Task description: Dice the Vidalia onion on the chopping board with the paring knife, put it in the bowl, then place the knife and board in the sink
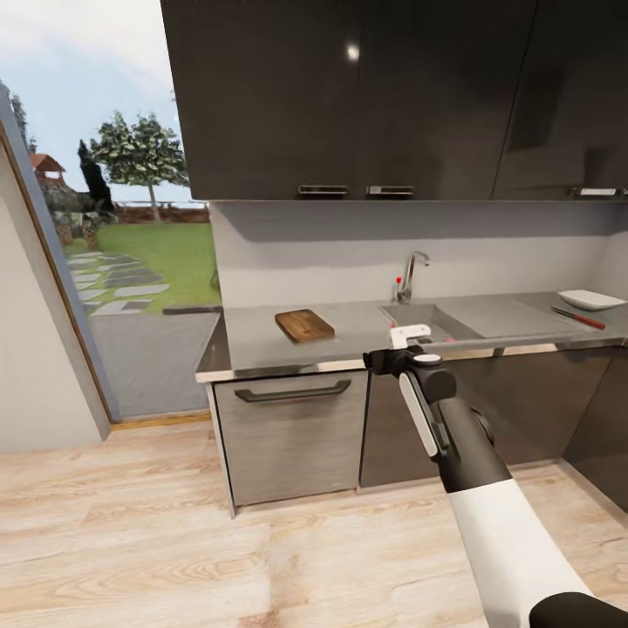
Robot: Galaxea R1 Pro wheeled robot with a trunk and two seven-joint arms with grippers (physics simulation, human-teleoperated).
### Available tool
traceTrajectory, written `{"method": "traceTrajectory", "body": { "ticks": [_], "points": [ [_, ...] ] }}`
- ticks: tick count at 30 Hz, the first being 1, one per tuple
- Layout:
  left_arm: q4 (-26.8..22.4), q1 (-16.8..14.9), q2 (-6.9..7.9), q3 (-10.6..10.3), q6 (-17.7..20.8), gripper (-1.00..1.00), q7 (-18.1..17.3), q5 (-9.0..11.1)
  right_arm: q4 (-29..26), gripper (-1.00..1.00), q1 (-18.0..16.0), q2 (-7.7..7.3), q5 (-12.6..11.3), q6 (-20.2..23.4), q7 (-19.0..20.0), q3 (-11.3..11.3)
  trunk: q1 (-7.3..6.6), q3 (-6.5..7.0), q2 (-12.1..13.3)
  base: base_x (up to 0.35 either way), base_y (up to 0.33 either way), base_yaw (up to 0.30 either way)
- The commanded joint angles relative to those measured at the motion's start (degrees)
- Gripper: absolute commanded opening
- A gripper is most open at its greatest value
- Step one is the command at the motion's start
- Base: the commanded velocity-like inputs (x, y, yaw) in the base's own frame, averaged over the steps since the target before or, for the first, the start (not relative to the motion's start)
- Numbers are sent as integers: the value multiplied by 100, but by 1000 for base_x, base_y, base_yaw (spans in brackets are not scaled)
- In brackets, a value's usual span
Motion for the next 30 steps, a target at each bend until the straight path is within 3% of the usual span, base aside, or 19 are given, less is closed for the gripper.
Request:
{"method": "traceTrajectory", "body": {
  "ticks": [1,23,30],
  "points": [
    [5,1,-11,-7,0,100,3,58,31,100,-5,-10,-3,26,-24,8,-23,13,38,0,0,0],
    [9,1,-14,0,-1,100,3,57,71,100,-5,-26,-44,10,11,0,-506,407,920,0,0,0],
    [9,1,-14,0,-1,100,3,58,216,100,-5,-30,-136,0,305,-7,-659,533,1201,0,0,0]
  ]
}}
